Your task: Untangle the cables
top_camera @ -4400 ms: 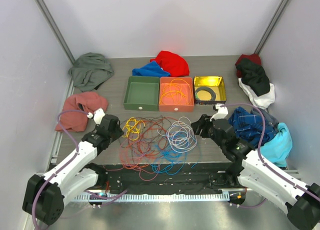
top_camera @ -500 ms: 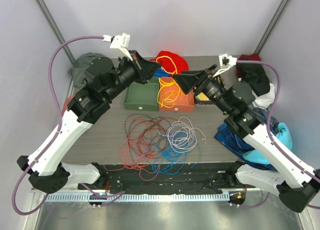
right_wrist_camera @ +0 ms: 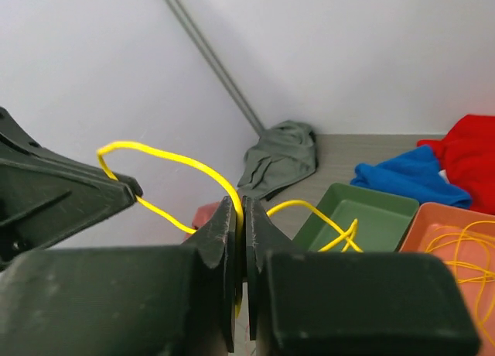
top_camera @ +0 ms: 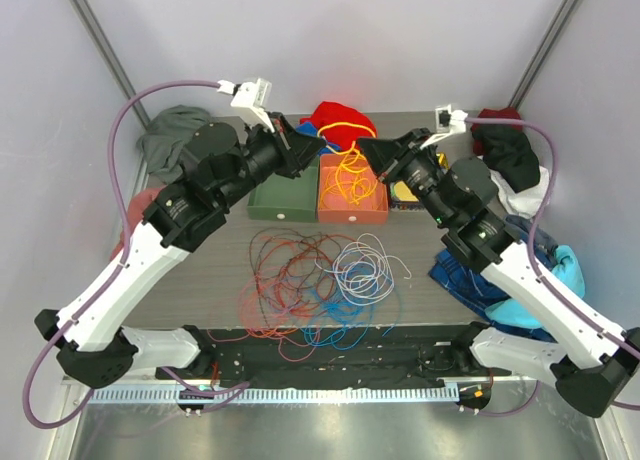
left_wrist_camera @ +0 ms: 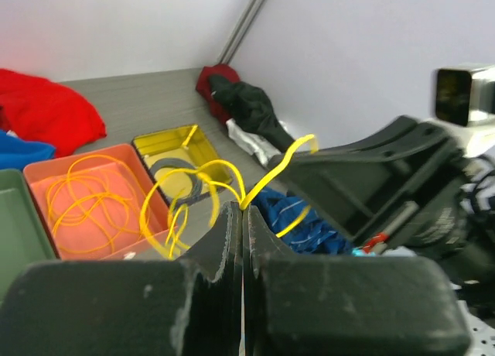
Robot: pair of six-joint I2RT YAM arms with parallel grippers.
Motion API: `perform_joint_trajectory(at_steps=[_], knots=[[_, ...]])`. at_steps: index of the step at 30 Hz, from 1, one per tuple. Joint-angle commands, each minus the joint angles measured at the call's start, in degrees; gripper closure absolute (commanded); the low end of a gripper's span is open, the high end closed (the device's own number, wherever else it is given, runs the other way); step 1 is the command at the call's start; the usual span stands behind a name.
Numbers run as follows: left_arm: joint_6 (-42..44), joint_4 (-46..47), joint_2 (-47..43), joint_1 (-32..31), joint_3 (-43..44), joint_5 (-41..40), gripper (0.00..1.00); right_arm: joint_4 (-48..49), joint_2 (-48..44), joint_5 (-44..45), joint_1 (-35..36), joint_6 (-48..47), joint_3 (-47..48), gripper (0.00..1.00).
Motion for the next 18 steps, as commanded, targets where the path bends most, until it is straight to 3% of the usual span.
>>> perform_joint_trajectory(at_steps=[1, 5, 9, 14, 15, 17, 18], knots=[[2.02, 1.22, -3.78, -0.34, -2.05, -4.86, 1.0, 0.3, -5.7, 9.79, 0.19, -2.97, -0.7, 0.96], [2.11, 0.0, -5.89, -0.25, -4.86, -11.54, 1.0, -3.92, -8.96, 16.56, 0.19, -5.6, 0.61, 0.99], [2.1, -2.37, -8.44, -0.25, -7.85, -20.59, 1.0, -11.2, -11.42, 28.92, 0.1, -9.73, 3.16, 0.99], [2.11, -4.84, -11.69, -0.16, -12.58, -32.28, 1.0, -14.73, -13.71, 35.56, 0.1, -14.13, 5.1, 0.99], [2.02, -4.32, -12.13, -0.16, -13.47, -32.82, 0.97, -15.17, -13.97, 35.12, 0.1, -14.31, 5.27, 0.99], [2.19, -2.83, -13.8, -0.16, -16.62, -32.92, 0.8, -15.88, -13.71, 32.67, 0.19, -14.23, 6.23, 0.99], [2.45, -1.26, -14.59, -0.16, -18.12, -31.0, 0.62, -16.4, -13.45, 31.61, 0.1, -14.22, 6.59, 0.99]])
